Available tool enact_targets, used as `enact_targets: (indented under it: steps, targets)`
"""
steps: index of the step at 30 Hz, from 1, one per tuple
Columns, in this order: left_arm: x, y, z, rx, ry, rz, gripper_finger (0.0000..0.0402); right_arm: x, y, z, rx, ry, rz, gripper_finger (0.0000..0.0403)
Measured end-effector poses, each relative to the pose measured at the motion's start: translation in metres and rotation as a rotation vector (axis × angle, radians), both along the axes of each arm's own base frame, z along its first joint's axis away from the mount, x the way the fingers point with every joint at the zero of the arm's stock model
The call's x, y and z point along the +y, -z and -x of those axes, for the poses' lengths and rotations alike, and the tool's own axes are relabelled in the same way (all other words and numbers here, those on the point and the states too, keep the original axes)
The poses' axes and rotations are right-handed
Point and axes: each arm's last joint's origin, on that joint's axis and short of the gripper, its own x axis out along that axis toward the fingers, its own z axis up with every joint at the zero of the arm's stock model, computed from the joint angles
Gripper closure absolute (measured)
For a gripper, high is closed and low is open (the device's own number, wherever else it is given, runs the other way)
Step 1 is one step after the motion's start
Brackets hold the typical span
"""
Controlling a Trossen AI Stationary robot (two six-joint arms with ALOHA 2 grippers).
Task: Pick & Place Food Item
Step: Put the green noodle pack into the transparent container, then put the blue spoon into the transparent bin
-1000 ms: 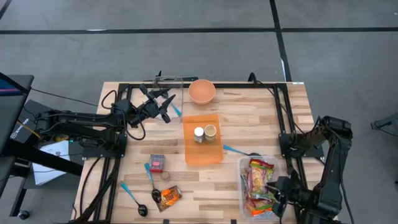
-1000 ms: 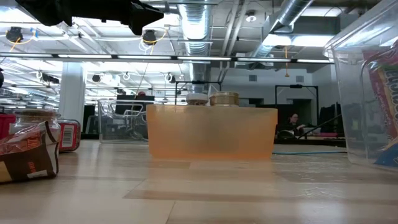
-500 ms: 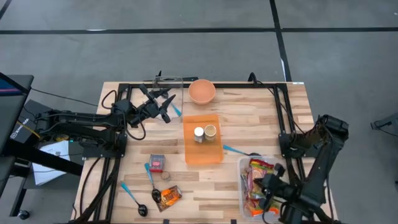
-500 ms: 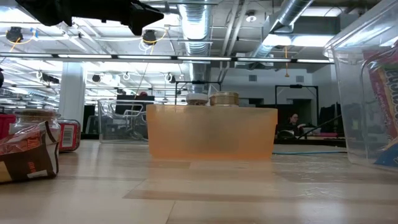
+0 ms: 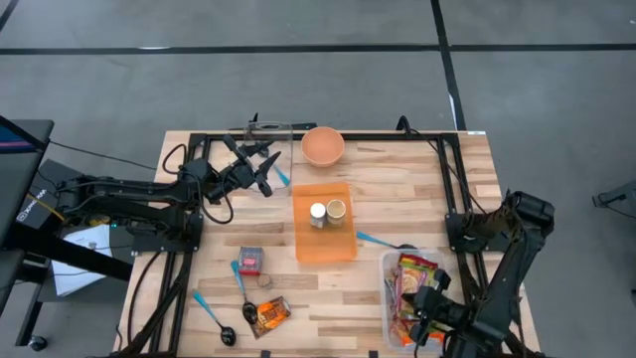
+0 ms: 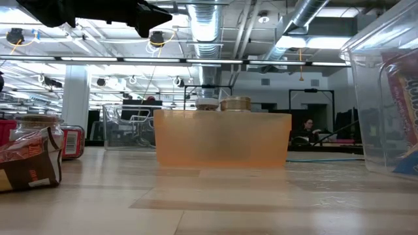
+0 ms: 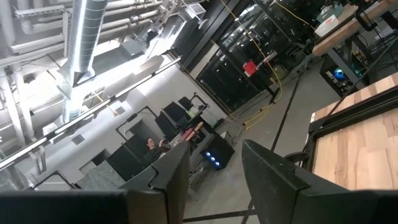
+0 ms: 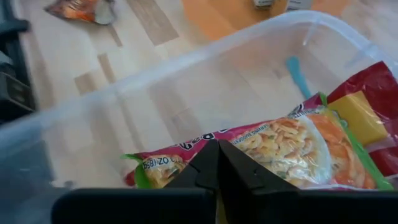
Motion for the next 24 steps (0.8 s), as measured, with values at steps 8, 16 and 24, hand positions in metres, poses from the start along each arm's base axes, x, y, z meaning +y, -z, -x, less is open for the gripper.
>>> enact_targets:
  steps: [8,16,24]
  targets:
    - [0.0,0.0,0.0,0.0,0.0,0.0,0.0262,0.001,-0.008,0.01,-0.125,-0.043,0.054,0.0397]
    - [0.0,0.0,0.0,-0.001,0.0,0.0,0.0262,-0.01,-0.034,0.02,-0.319,-0.095,0.155,0.0378]
    - [0.0,0.0,0.0,-0.001,0.0,0.0,0.0262,-0.047,-0.042,-0.005,-0.342,0.031,0.348,0.0355]
